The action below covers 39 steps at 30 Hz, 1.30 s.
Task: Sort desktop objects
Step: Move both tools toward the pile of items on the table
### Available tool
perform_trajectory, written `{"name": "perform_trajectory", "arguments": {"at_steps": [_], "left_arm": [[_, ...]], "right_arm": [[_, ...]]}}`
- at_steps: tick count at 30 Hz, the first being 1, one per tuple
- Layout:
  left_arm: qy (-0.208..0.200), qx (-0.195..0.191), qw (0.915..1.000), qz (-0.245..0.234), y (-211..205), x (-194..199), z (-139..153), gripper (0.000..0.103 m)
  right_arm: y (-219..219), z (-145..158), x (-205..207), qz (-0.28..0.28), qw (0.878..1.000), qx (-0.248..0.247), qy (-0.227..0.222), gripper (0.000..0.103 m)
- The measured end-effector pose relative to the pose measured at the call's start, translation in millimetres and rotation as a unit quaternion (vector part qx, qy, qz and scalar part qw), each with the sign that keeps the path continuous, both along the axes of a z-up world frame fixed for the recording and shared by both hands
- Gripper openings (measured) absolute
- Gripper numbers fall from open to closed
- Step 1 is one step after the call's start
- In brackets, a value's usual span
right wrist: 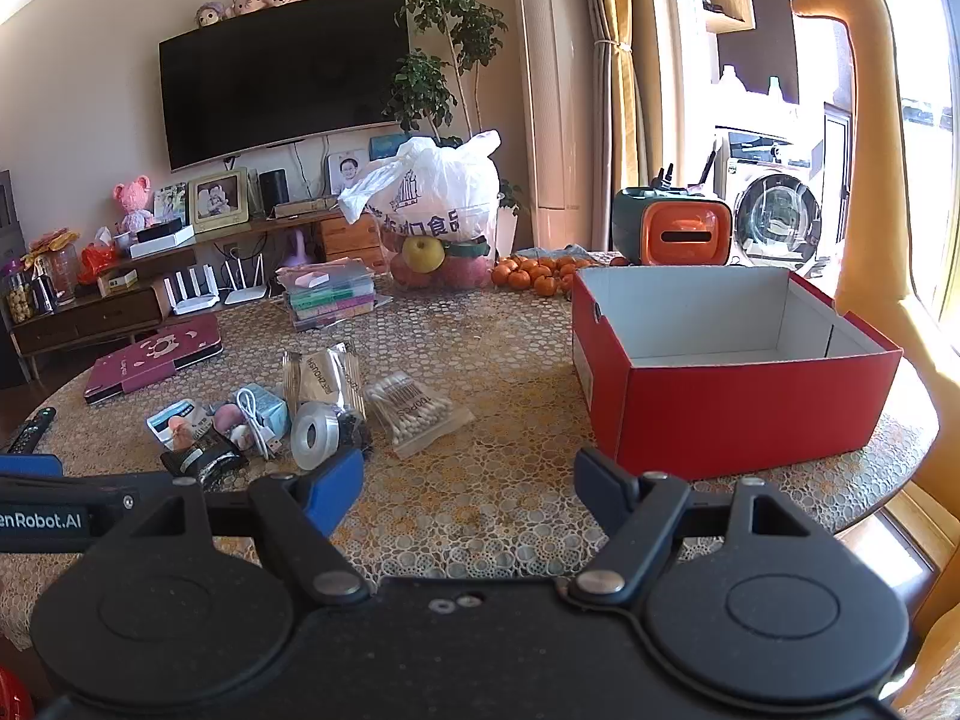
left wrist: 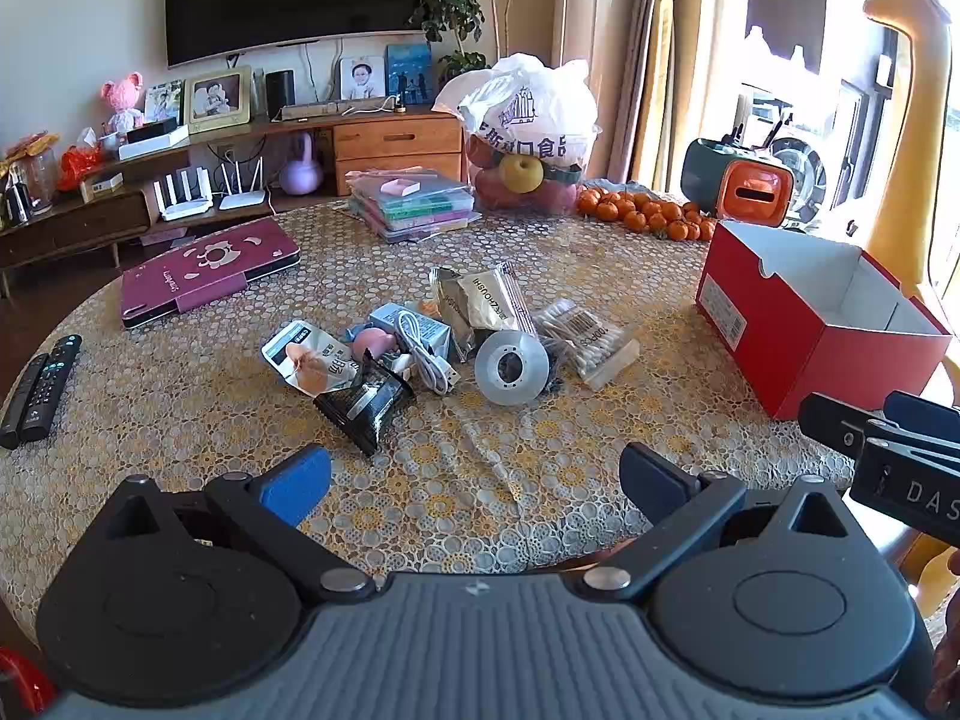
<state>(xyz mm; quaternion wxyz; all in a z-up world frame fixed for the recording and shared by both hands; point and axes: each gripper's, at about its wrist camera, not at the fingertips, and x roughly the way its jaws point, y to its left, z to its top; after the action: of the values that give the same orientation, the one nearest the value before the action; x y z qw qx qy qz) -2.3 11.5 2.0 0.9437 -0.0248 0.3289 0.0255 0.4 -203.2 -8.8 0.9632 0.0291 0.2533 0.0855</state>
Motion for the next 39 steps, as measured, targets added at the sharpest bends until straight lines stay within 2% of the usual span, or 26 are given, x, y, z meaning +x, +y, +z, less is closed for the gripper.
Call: {"name": "perform_trajectory", "arguments": {"at_steps": [10, 15, 19, 22, 27, 31, 35, 39], "left_arm": [[-0.020, -0.012, 0.9997, -0.001, 6, 0, 2, 0.103], [-0.055, -0.015, 0.9984, 0.003, 14, -2, 2, 0.103], [-0.065, -0.013, 0.9977, 0.010, 25, 6, 1, 0.103], [-0.060, 0.002, 0.9982, 0.003, 31, 16, -2, 0.103], [-0.062, 0.033, 0.9973, 0.023, 45, 34, -13, 0.103], [-0.057, 0.037, 0.9972, 0.031, 55, 48, -24, 0.103], [-0.044, 0.031, 0.9982, 0.027, 61, 61, -36, 0.103], [-0.038, 0.036, 0.9985, 0.016, 60, 70, -45, 0.103]], "right_arm": [[3, -4, 6, 0.020, 1.000, -0.008, -0.005, 0.078], [7, -9, 18, 0.046, 0.999, -0.004, 0.008, 0.078], [14, -13, 30, 0.070, 0.997, -0.017, 0.002, 0.078], [19, -14, 38, 0.080, 0.996, -0.036, -0.013, 0.078], [26, -16, 53, 0.096, 0.994, -0.053, -0.027, 0.078], [27, -21, 72, 0.098, 0.994, -0.051, -0.009, 0.078], [29, -30, 91, 0.084, 0.994, -0.070, -0.001, 0.078], [30, -39, 110, 0.102, 0.992, -0.075, 0.016, 0.078]]}}
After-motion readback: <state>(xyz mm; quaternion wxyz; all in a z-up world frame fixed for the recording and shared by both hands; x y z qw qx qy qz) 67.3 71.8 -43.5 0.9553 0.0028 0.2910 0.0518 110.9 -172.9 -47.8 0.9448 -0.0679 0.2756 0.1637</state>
